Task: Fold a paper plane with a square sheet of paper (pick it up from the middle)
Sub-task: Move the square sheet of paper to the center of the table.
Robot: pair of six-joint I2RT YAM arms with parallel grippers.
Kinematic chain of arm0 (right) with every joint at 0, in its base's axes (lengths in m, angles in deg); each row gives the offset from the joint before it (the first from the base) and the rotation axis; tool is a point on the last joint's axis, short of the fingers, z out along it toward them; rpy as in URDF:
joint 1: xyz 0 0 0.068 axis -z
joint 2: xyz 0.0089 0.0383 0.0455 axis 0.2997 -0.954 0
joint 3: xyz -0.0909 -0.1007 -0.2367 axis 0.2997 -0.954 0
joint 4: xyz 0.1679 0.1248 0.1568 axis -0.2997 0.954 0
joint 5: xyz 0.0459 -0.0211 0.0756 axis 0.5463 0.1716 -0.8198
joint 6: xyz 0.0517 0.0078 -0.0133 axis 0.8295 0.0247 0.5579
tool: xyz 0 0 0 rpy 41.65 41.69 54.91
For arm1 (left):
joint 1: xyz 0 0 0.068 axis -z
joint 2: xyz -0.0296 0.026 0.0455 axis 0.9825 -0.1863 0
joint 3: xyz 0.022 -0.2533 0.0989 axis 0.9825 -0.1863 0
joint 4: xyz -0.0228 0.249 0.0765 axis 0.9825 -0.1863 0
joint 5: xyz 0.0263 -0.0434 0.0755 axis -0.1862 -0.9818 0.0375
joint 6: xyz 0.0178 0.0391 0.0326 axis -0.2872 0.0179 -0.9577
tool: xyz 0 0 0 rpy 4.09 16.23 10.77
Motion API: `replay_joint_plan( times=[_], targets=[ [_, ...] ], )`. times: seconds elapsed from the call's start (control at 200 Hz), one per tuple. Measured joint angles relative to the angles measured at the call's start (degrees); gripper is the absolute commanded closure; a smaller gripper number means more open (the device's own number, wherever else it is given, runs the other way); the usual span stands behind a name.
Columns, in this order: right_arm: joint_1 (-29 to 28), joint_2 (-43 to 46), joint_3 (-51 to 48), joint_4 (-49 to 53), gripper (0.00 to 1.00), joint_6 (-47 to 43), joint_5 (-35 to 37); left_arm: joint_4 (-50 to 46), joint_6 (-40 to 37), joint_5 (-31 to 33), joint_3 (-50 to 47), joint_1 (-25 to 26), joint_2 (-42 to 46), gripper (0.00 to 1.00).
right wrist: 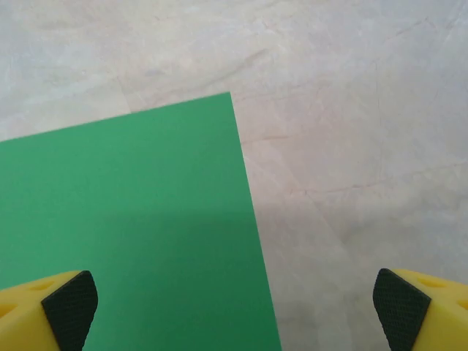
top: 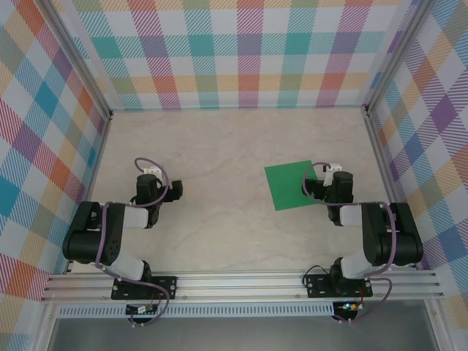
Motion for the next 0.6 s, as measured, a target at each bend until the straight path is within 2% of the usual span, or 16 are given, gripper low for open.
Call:
replay_joint_plan(
  times=[0.6],
  targets=[
    [0.0, -0.7, 1.2, -6.6, 0.0, -1.5, -0.7, 6.0, -1.1, 0.0, 0.6, 0.0, -0.9, 0.0]
  ],
)
